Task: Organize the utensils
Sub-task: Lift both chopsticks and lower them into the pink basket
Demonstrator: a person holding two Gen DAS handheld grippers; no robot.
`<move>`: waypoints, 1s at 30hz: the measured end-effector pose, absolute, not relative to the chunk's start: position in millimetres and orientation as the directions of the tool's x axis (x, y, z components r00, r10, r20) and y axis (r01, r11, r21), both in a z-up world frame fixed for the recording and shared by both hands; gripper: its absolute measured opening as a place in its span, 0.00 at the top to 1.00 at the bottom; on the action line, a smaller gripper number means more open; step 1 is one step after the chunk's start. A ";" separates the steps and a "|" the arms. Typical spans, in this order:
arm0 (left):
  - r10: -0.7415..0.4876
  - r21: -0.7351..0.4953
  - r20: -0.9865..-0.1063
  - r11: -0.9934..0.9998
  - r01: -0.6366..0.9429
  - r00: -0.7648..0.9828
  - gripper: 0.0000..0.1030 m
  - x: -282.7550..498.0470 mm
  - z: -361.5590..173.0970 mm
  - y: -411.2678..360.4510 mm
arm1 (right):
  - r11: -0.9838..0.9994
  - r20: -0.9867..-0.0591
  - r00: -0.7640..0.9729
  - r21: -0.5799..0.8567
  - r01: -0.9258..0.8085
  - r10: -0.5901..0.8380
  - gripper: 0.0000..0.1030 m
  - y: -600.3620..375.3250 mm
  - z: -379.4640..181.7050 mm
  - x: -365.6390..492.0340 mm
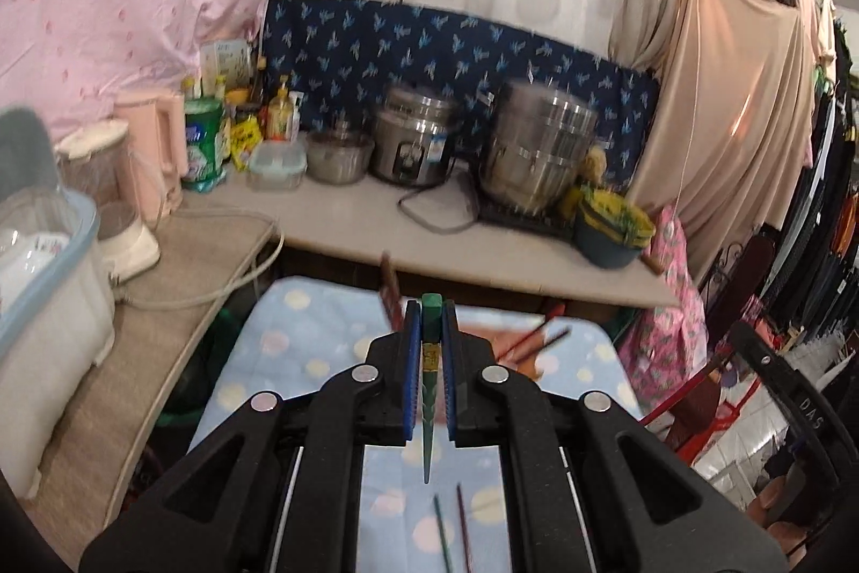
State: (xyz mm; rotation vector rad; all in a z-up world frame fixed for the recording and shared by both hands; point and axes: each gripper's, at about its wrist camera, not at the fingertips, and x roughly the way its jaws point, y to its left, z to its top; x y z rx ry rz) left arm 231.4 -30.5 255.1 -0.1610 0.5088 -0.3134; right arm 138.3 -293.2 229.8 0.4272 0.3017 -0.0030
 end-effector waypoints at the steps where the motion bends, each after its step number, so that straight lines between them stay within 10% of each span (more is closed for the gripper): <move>1: -0.332 -0.228 -0.438 0.940 0.254 0.835 0.93 236.0 261.3 -32.1 | 0.908 -0.276 0.959 0.415 0.061 0.062 0.93 -294.6 235.7 147.3; 14: -0.289 -0.211 -0.302 0.950 0.232 0.908 0.93 304.6 291.0 -57.6 | 0.882 -0.182 0.983 0.467 0.065 0.025 0.93 -306.2 262.1 233.8; 30: -0.293 -0.215 -0.439 0.952 0.218 0.850 0.93 348.2 231.8 -65.7 | 0.904 -0.354 0.935 0.401 0.151 0.001 0.93 -299.9 198.6 287.2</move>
